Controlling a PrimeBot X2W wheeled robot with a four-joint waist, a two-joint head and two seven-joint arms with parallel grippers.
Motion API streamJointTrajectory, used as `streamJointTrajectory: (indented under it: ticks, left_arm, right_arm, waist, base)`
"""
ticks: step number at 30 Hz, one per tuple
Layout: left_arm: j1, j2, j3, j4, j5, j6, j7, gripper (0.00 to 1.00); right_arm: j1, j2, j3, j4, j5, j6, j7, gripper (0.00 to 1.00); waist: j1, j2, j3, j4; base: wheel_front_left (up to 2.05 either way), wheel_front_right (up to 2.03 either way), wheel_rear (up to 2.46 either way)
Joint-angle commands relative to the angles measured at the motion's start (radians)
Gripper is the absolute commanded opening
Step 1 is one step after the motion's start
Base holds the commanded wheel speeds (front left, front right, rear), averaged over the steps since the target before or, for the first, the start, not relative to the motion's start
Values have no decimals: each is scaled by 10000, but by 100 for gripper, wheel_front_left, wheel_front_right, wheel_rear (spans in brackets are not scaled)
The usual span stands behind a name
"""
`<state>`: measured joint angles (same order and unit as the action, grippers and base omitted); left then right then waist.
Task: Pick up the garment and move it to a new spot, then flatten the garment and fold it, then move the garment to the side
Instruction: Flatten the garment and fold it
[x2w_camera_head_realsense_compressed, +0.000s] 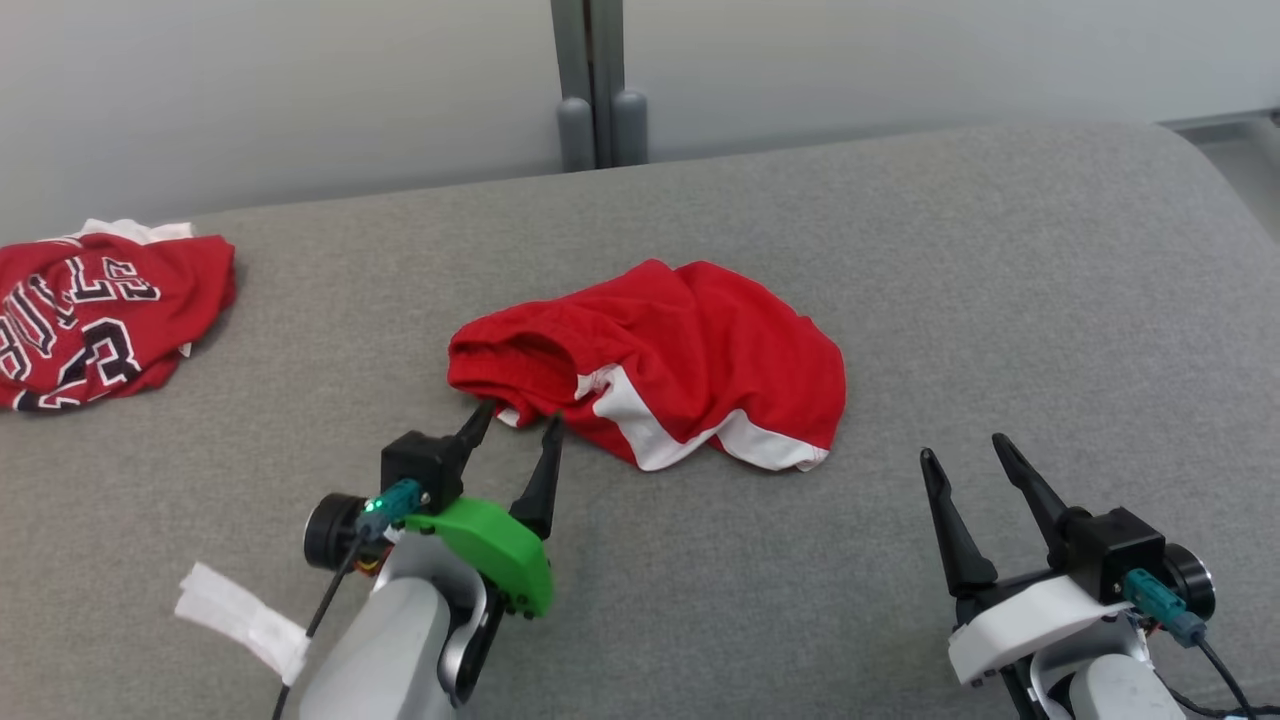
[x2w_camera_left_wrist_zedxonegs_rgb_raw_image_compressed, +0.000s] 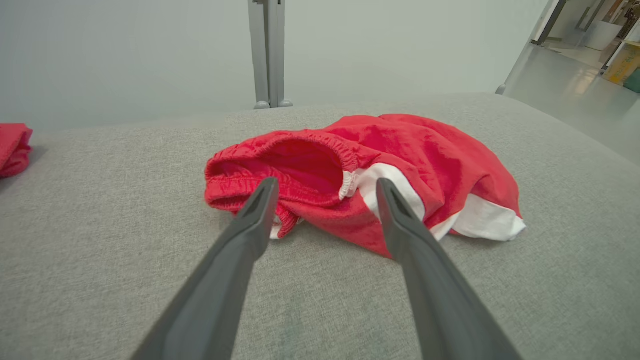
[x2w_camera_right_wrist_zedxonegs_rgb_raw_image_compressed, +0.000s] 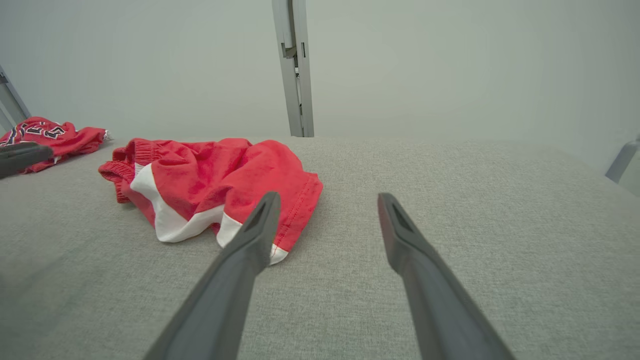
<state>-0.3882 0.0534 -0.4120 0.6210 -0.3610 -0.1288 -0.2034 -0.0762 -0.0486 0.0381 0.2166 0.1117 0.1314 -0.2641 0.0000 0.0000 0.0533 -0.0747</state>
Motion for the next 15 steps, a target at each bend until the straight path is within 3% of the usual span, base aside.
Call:
streamJointTrajectory:
  ticks: [1,15]
  left_arm:
    - [-390,114,-98,242,-85,-28,8,100]
    - [-2461,299,-1216,2380,-928,-32,-209,100]
  right_arm:
    - [-127,-35,-1,-21,-52,-14,-7,100]
    - [-596,-34,-30,-153,90,-14,-6,100]
  waist:
    - [0,0,477,-453]
    - [0,0,1494,-986]
  base:
    - [0,0,0]
    - [0,0,0]
